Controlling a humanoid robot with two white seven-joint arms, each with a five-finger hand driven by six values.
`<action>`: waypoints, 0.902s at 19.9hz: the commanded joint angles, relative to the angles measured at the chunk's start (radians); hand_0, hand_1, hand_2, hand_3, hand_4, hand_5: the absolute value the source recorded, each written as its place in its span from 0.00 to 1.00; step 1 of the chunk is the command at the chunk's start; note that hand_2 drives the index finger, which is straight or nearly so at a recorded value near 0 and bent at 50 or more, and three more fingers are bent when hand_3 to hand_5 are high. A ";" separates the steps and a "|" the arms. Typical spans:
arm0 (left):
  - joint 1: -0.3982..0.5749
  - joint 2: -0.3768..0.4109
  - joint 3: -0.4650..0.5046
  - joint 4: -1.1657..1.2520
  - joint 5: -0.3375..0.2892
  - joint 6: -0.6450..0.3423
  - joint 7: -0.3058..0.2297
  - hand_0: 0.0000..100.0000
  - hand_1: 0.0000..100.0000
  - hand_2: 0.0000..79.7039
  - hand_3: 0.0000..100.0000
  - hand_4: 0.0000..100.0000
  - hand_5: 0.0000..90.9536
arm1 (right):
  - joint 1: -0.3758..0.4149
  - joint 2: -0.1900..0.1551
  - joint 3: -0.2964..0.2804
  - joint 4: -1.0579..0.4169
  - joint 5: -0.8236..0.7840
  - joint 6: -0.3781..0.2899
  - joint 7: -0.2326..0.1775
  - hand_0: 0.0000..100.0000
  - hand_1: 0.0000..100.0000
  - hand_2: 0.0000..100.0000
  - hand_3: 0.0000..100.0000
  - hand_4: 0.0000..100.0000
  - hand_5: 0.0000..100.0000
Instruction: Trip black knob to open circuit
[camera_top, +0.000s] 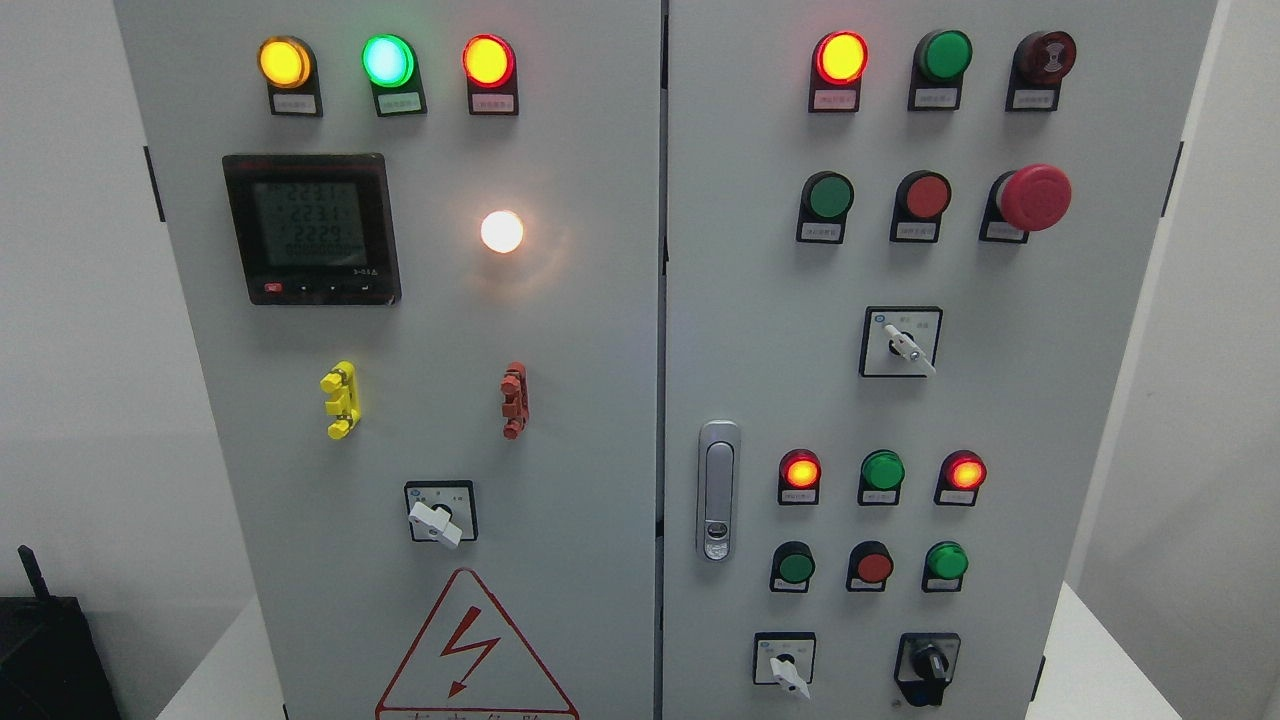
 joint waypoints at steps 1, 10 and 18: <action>0.000 0.000 0.001 -0.025 0.000 0.000 0.000 0.12 0.39 0.00 0.00 0.00 0.00 | -0.001 0.001 0.005 0.000 0.000 -0.001 -0.001 0.00 0.21 0.00 0.00 0.00 0.00; 0.000 0.000 0.000 -0.025 0.000 0.001 0.000 0.12 0.39 0.00 0.00 0.00 0.00 | -0.001 0.001 0.003 0.000 0.000 -0.012 0.001 0.00 0.21 0.00 0.00 0.00 0.00; 0.000 0.000 0.000 -0.025 0.000 0.000 0.000 0.12 0.39 0.00 0.00 0.00 0.00 | -0.016 -0.001 -0.008 -0.012 -0.007 -0.016 -0.015 0.00 0.20 0.00 0.00 0.00 0.00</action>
